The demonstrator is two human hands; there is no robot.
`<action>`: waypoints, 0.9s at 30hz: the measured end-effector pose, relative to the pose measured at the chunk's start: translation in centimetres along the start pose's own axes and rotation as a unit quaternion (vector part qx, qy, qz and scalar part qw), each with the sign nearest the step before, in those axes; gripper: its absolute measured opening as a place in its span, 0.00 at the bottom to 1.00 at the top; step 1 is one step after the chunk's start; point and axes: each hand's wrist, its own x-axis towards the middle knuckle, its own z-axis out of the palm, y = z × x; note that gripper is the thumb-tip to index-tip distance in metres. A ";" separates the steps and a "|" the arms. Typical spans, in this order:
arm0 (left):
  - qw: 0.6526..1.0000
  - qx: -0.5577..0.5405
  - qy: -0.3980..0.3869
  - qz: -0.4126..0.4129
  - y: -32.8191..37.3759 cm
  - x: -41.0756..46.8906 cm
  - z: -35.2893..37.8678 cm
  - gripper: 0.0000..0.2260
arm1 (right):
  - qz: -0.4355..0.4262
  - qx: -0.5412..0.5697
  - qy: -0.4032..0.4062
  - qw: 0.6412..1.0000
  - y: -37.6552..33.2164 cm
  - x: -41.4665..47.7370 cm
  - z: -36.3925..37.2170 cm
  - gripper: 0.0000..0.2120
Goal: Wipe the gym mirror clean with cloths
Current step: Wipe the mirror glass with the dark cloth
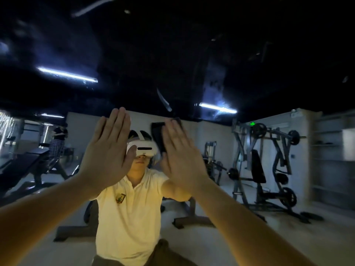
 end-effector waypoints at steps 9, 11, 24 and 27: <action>1.000 0.009 -0.002 -0.025 0.5 1.5 -2.5 0.32 | 0.337 0.045 -0.008 0.940 14.1 -0.6 0.2 0.36; 1.000 0.015 0.018 -0.018 0.1 3.0 -3.3 0.28 | 0.364 0.060 0.027 0.929 12.3 2.2 0.0 0.35; 0.997 0.002 0.060 -0.043 -3.6 10.5 -0.8 0.29 | 0.066 -0.025 0.079 0.994 5.9 9.8 -0.4 0.31; 0.997 0.012 0.057 -0.046 -3.5 10.4 -0.4 0.30 | 0.292 0.026 0.071 0.953 10.7 10.5 -1.0 0.34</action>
